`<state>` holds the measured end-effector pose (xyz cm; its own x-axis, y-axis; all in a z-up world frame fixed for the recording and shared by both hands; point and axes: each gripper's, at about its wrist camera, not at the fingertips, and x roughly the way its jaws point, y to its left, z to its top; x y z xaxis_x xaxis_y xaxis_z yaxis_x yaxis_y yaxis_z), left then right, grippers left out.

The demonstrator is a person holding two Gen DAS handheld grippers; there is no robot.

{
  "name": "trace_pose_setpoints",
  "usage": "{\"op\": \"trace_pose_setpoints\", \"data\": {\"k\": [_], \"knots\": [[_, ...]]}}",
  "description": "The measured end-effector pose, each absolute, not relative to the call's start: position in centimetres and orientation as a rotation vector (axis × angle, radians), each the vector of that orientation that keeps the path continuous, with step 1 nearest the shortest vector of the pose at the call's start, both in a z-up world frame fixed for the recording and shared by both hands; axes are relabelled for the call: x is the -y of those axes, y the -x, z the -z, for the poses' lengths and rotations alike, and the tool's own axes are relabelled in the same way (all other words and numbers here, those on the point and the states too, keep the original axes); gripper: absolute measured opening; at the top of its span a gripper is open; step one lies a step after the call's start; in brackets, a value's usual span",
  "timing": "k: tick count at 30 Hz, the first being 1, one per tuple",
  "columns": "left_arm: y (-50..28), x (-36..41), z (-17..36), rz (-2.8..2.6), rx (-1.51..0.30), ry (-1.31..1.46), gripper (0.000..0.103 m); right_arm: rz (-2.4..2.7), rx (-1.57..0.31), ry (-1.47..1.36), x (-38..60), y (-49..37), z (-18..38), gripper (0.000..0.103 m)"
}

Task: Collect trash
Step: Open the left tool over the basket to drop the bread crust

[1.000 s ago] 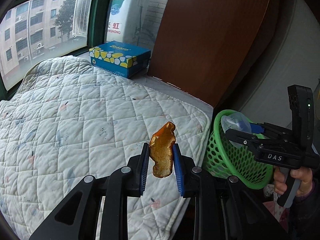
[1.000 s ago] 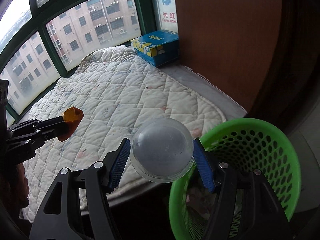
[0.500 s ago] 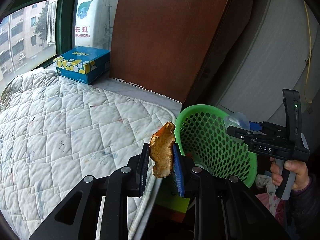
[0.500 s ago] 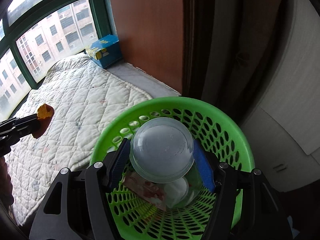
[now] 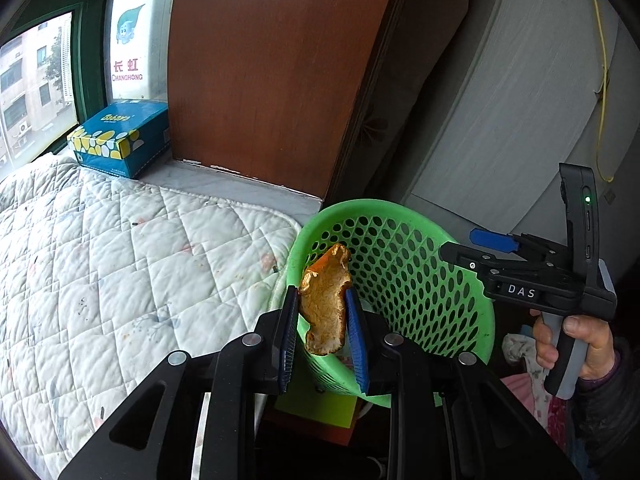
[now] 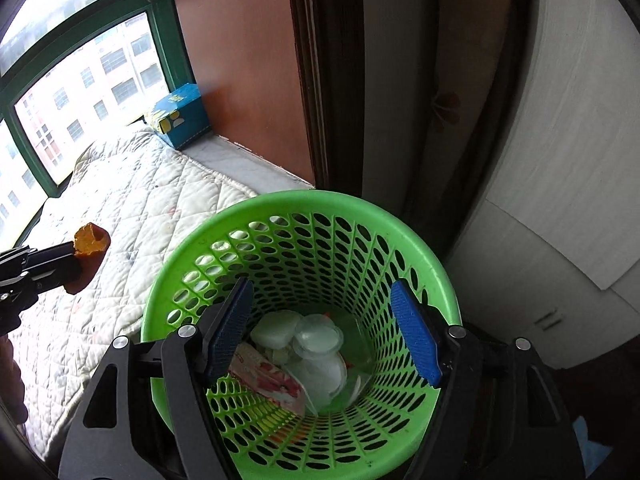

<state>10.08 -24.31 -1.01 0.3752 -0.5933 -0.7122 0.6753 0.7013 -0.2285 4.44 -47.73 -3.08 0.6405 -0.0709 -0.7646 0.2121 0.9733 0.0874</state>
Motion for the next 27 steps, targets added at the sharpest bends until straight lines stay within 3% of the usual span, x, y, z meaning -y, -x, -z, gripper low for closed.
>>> {"op": "trace_pose_setpoints", "data": {"k": [16, 27], "knots": [[-8.6, 28.8, 3.1, 0.877, -0.932, -0.153, 0.025, 0.179, -0.801, -0.234, 48.8, -1.7, 1.4, 0.074], [-8.5, 28.2, 3.1, 0.878, -0.935, -0.108, 0.047, 0.175, -0.791, -0.256, 48.5, -0.8, 1.5, 0.076]]}}
